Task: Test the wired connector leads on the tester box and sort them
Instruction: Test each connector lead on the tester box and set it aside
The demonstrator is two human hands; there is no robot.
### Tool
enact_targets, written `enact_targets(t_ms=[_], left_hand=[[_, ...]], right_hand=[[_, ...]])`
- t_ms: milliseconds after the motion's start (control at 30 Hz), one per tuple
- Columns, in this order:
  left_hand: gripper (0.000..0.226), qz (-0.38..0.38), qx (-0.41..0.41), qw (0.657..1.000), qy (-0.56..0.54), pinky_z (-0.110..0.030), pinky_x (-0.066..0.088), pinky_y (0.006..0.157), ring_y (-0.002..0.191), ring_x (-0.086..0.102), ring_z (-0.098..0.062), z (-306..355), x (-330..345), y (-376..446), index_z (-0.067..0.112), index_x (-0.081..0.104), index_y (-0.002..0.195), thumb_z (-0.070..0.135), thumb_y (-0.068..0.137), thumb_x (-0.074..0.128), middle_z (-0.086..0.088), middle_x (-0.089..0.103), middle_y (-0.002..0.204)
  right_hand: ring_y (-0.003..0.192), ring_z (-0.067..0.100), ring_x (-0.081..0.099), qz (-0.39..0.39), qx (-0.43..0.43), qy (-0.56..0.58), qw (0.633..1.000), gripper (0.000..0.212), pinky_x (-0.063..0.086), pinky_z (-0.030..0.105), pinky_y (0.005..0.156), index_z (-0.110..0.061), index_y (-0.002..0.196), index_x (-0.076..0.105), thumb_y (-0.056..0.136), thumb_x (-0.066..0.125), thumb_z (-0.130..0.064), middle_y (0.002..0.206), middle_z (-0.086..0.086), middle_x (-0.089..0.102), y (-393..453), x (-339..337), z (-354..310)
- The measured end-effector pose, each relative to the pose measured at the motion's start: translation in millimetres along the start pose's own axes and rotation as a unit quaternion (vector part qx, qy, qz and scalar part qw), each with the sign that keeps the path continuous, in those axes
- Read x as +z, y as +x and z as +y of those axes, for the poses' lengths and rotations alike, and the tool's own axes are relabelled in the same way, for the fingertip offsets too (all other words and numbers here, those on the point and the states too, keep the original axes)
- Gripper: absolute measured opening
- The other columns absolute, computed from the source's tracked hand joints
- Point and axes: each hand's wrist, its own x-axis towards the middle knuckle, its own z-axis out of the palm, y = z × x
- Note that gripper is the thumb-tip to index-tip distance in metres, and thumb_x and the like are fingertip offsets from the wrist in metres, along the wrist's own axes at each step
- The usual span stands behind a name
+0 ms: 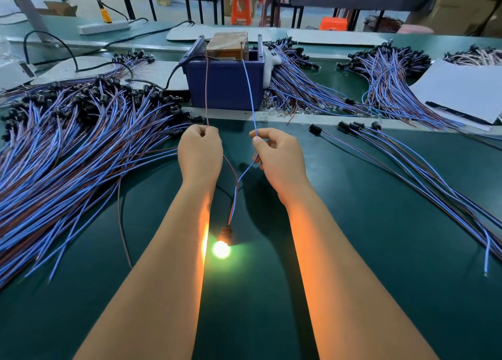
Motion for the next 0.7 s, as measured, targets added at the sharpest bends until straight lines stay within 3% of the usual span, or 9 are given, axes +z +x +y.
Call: enact_targets(t_ms=[200, 367, 467, 567, 700], left_hand=[[0.024, -0.020, 0.004, 1.000, -0.010, -0.031, 0.041, 0.057, 0.061, 0.049, -0.015, 0.4, -1.5, -2.2, 0.018, 0.066, 0.089, 0.025, 0.085, 0.044, 0.006, 0.059, 0.066], [0.020, -0.100, 0.034, 0.994, -0.018, -0.028, 0.043, 0.060, 0.057, 0.048, -0.009, 4.7, 1.5, -5.8, 0.029, 0.072, 0.080, 0.019, 0.088, 0.056, 0.015, 0.062, 0.060], [0.019, -0.148, 0.055, 0.986, -0.047, -0.023, 0.049, 0.064, 0.063, 0.056, -0.006, 6.7, 5.7, -9.5, 0.024, 0.076, 0.086, 0.014, 0.090, 0.060, 0.007, 0.070, 0.072], [0.019, -0.182, 0.022, 0.978, -0.098, -0.015, 0.038, 0.050, 0.051, 0.044, -0.004, 9.4, 7.7, -10.4, 0.021, 0.075, 0.087, 0.014, 0.093, 0.058, 0.006, 0.056, 0.061], [0.015, -0.190, 0.010, 0.971, -0.141, -0.014, 0.033, 0.045, 0.046, 0.038, -0.004, 11.1, 6.7, -11.3, 0.016, 0.067, 0.080, 0.015, 0.094, 0.060, 0.010, 0.049, 0.052]], right_hand=[[0.061, 0.008, 0.057, 0.001, -0.003, -0.005, 1.000, 0.016, 0.048, 0.026, 0.064, -0.019, 0.102, 0.069, 0.096, 0.055, -0.015, 0.070, -0.002, 0.062, -0.7, 0.3, -1.0], [0.059, 0.013, 0.053, 0.008, -0.030, 0.014, 0.999, 0.014, 0.046, 0.033, 0.062, -0.021, 0.095, 0.069, 0.094, 0.058, -0.013, 0.062, 0.002, 0.058, -2.2, 1.0, -6.8], [0.065, 0.029, 0.054, -0.008, -0.044, 0.002, 0.999, 0.013, 0.051, 0.046, 0.072, -0.020, 0.092, 0.070, 0.092, 0.059, -0.013, 0.070, 0.019, 0.062, -3.4, 3.9, -8.0], [0.078, 0.040, 0.060, -0.011, -0.039, -0.011, 0.999, 0.013, 0.052, 0.052, 0.077, -0.012, 0.098, 0.072, 0.092, 0.060, -0.014, 0.080, 0.022, 0.067, -3.3, 5.8, -7.9], [0.070, 0.025, 0.058, -0.024, -0.045, -0.023, 0.998, 0.011, 0.052, 0.044, 0.074, -0.013, 0.092, 0.072, 0.091, 0.062, -0.018, 0.074, 0.009, 0.067, -5.1, 4.0, -9.4]])
